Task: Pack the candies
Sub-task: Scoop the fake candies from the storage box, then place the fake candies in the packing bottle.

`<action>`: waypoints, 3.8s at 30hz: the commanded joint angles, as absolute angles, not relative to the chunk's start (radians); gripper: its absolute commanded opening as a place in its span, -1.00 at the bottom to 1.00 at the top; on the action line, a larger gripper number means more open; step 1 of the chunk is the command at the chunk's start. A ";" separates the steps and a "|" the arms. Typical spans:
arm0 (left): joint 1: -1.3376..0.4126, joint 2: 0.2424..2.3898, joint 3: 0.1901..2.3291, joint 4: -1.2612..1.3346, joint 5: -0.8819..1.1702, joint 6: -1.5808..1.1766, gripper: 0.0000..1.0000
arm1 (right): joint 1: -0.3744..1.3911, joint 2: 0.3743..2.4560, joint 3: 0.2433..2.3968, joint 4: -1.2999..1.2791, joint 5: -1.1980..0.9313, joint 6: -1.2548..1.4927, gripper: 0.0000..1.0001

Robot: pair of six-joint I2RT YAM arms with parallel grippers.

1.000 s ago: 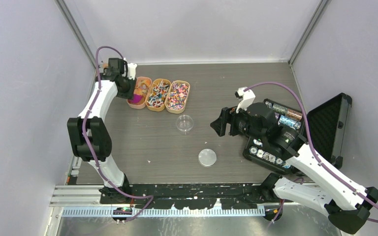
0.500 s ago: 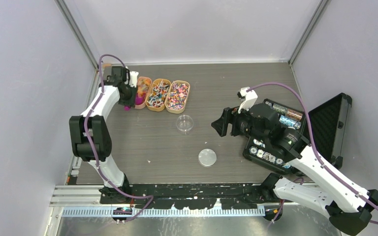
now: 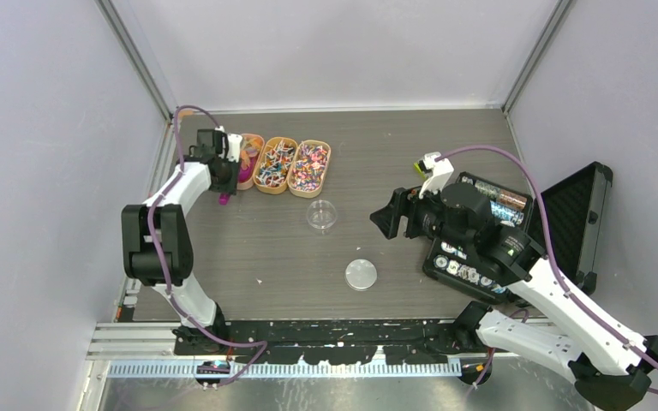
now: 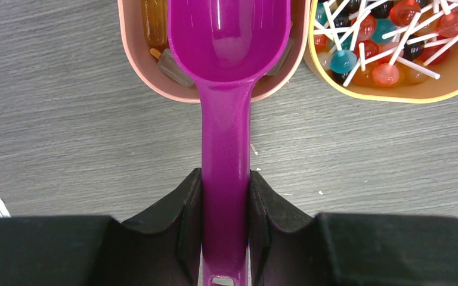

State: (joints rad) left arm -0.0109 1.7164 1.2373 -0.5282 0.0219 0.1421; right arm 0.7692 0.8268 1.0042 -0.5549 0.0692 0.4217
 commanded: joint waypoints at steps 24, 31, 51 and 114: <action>-0.005 1.487 0.984 -0.153 0.026 0.154 -1.00 | 0.770 0.794 0.996 -0.526 0.084 0.445 0.57; -0.005 1.402 0.898 -0.013 0.055 0.152 -1.00 | 0.769 0.816 1.006 -0.527 0.110 0.424 0.57; -0.005 1.147 0.963 -0.147 0.196 0.012 -1.00 | 0.769 0.812 1.019 -0.560 0.144 0.434 0.57; -0.647 1.469 1.514 -1.321 0.013 0.155 -1.00 | 0.769 0.721 0.891 -0.587 0.246 0.406 0.57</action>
